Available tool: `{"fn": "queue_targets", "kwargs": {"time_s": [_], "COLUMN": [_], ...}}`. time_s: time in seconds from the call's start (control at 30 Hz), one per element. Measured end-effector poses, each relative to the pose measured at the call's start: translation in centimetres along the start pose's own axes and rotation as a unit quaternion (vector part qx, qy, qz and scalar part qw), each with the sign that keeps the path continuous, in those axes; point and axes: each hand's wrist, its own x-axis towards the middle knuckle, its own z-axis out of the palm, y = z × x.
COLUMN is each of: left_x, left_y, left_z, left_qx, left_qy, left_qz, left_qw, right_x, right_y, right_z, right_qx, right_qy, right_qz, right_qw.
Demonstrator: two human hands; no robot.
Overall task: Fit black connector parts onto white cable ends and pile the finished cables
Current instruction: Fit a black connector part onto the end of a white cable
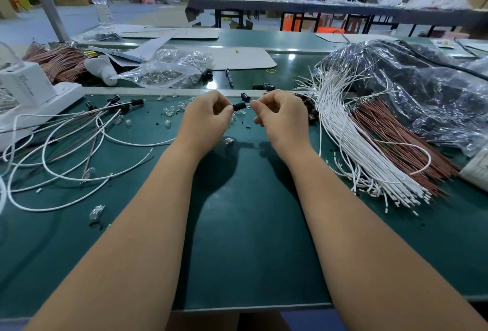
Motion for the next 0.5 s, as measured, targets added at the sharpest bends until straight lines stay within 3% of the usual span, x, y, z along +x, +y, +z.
{"fn": "queue_targets", "kwargs": {"time_s": [0.3, 0.5], "left_x": [0.21, 0.11], "left_y": [-0.21, -0.15], "left_z": [-0.45, -0.60], "left_qx": [-0.037, -0.045], "left_qy": [0.013, 0.008], "left_qz": [-0.045, -0.014], "left_qw": [0.998, 0.999], "right_x": [-0.40, -0.15], "right_y": [-0.20, -0.32], "right_z": [0.15, -0.05], "right_qx": [-0.070, 0.010], "right_qy": [-0.006, -0.014], "right_qz": [-0.092, -0.017], "right_qw": [0.993, 1.000]}}
